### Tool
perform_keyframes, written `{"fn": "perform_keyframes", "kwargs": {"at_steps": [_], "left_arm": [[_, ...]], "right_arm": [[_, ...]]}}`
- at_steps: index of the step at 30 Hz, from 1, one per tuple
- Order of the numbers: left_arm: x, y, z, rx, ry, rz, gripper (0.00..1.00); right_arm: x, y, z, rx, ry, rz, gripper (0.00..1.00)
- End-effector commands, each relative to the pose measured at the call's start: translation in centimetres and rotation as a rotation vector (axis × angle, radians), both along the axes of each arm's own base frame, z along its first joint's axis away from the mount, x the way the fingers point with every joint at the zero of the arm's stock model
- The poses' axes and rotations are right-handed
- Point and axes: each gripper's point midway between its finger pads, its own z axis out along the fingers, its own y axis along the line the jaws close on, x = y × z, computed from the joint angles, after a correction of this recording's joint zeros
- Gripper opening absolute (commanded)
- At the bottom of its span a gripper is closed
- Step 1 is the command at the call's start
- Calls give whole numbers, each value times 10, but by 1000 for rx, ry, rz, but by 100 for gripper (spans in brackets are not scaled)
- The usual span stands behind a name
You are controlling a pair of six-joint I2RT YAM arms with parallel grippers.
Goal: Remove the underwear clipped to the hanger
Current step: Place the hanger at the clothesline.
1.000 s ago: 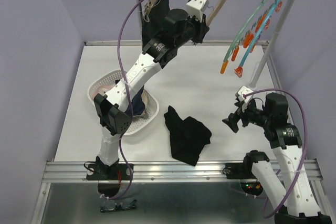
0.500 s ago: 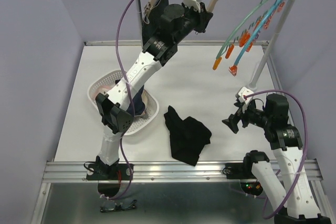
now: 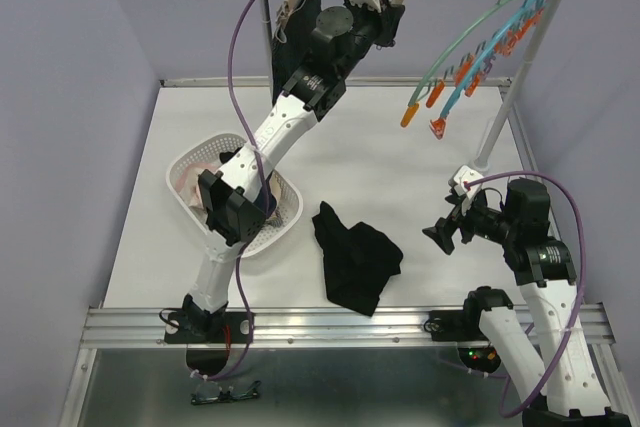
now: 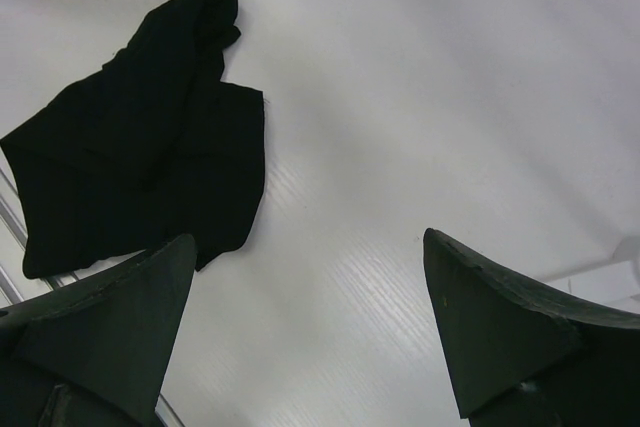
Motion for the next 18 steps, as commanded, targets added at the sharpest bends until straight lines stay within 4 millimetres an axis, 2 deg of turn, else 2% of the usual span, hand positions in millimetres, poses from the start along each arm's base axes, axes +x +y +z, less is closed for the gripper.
{"fn": "perform_keyframes", "kwargs": {"at_steps": [1, 9, 18], "left_arm": [[-7, 26, 72, -162, -155, 54, 0], [15, 30, 58, -180, -135, 87, 0], [27, 32, 49, -186, -118, 96, 0]], "right_arm": [[6, 1, 4, 7, -47, 11, 100], [6, 1, 5, 6, -47, 10, 100], [6, 1, 5, 6, -46, 8, 100]]}}
